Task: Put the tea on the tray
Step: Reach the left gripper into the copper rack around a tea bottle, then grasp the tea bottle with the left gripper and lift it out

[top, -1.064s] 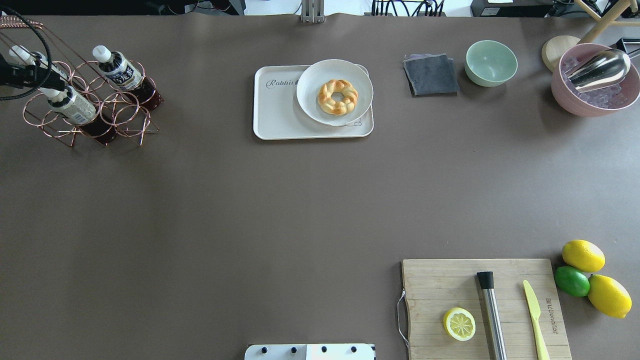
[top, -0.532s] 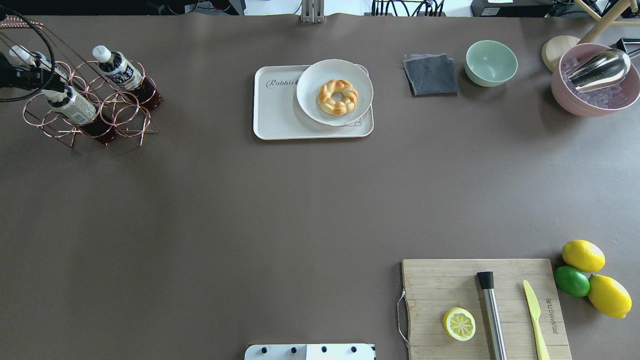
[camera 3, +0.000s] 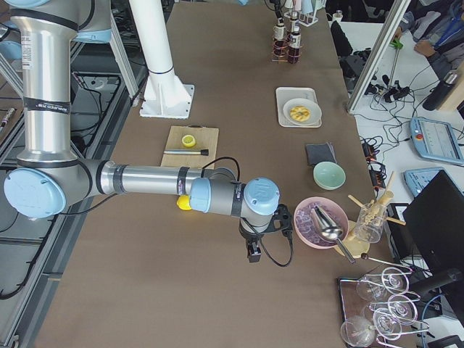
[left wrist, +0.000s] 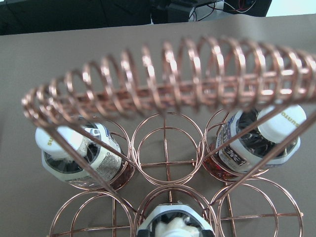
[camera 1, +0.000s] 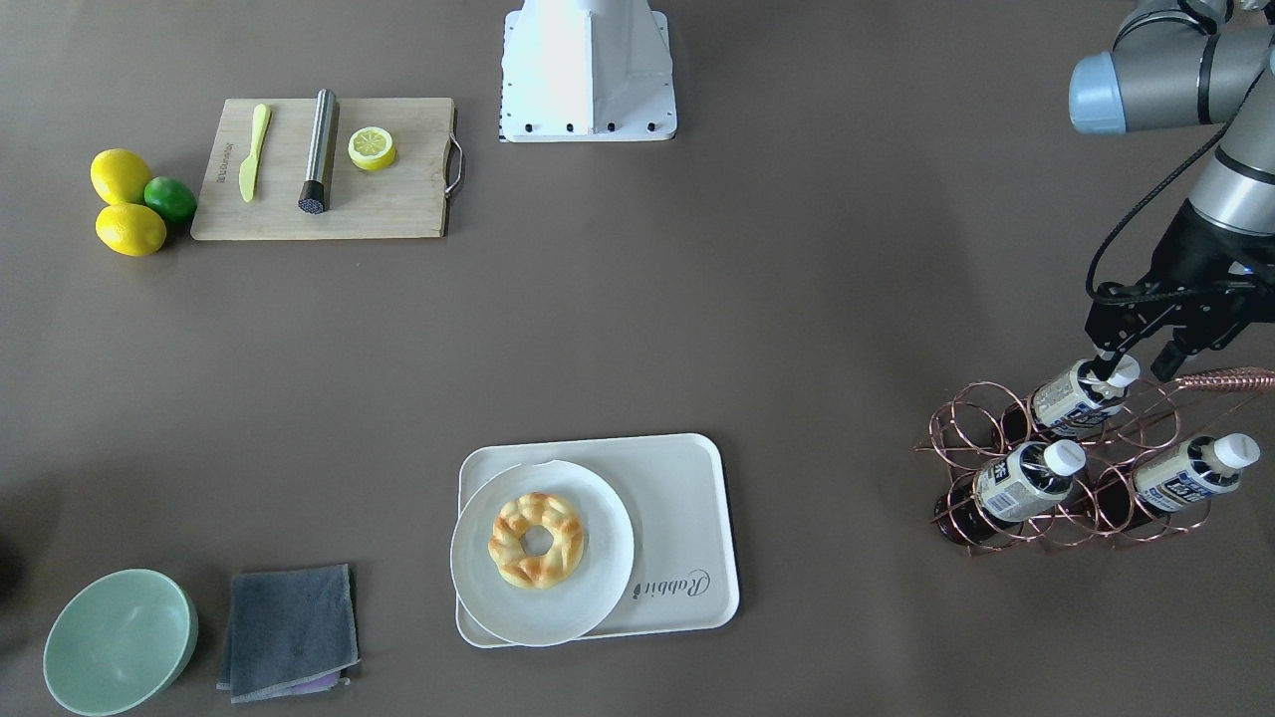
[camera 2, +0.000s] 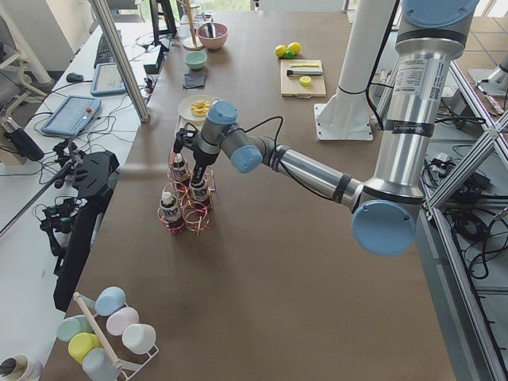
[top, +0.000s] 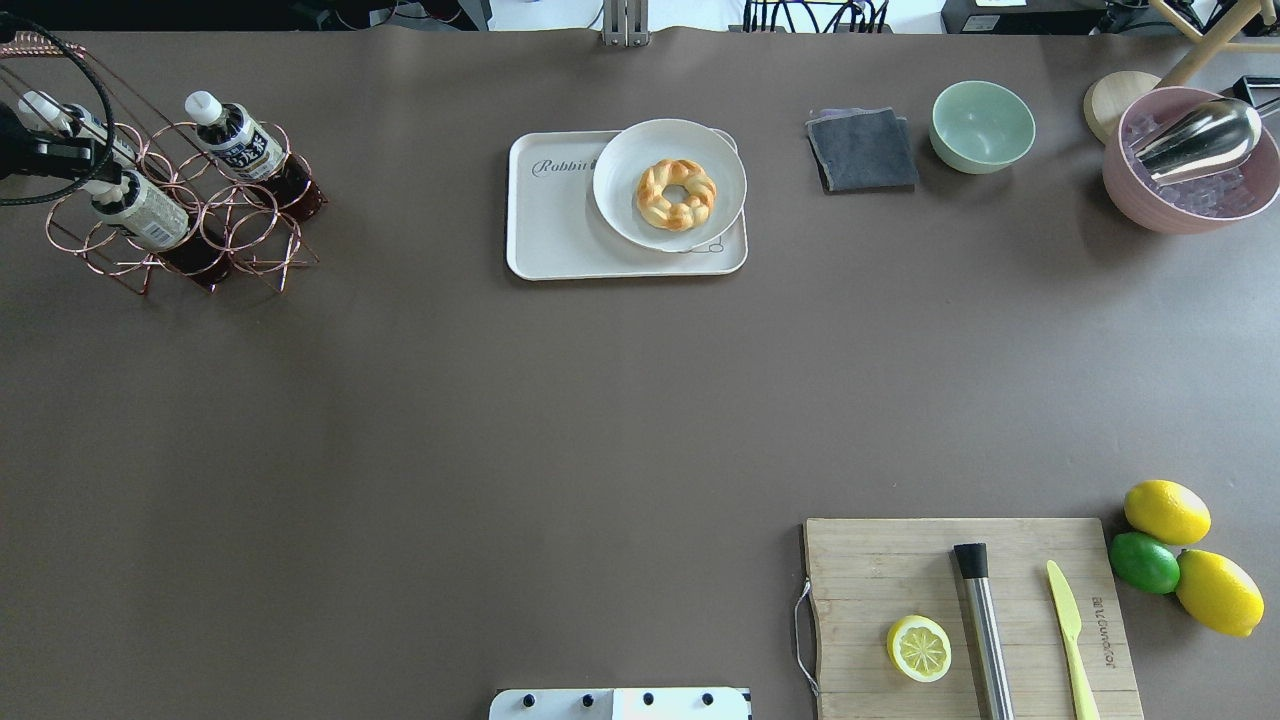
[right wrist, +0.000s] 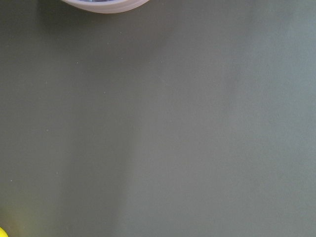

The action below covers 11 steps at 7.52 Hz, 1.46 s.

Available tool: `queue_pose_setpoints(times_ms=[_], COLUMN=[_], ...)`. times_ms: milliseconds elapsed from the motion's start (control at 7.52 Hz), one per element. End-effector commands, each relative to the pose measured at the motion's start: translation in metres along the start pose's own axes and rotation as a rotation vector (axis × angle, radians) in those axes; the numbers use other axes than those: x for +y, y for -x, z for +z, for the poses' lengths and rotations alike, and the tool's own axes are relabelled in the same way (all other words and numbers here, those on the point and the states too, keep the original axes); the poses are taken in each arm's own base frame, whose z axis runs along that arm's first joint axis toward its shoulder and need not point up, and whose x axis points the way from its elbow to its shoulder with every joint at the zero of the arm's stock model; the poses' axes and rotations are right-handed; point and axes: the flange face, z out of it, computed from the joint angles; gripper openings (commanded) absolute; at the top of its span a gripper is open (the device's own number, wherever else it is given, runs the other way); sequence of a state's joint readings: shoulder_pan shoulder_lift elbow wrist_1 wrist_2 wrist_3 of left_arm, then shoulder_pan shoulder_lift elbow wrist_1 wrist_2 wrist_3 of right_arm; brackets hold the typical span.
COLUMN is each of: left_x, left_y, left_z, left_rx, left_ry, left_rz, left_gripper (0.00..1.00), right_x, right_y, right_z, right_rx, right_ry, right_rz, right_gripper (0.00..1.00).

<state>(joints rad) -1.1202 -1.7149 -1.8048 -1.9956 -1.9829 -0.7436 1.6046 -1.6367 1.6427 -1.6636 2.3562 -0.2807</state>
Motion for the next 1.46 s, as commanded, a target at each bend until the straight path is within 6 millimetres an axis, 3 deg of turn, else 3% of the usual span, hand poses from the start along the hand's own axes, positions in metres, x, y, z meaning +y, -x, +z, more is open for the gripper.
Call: queue_pose_setpoints(times_ms=[0,399,665,798,931,1329], left_x=[-0.001,-0.008,-0.031,-0.040,-0.057,-0.071], left_y=[-0.001,-0.013,-0.015,-0.009,-0.016,-0.067], left_z=[-0.002,-0.022,-0.067,-0.099,-0.136,-0.199], left_rx=[-0.003,0.023,0.033,0.002,-0.021,-0.017], left_ry=[-0.007,-0.004,-0.006,-0.015,-0.030,-0.013], left_rz=[0.000,0.010,0.015,0.027,0.023,0.011], left_gripper=[0.00,0.00,0.00,0.00,0.00,0.00], right_x=[0.000,-0.001,0.000,0.001,0.002,0.001], right_y=[0.000,0.000,-0.001,-0.003,-0.004,-0.004], right_z=[0.001,0.000,0.001,0.003,0.004,0.006], right_rx=[0.000,0.000,-0.001,-0.002,-0.002,-0.003], right_ry=[0.001,-0.001,0.002,0.006,0.008,0.011], right_rz=[0.003,0.005,0.009,0.012,0.016,0.015], right_gripper=[1.00,1.00,1.00,1.00,1.00,1.00])
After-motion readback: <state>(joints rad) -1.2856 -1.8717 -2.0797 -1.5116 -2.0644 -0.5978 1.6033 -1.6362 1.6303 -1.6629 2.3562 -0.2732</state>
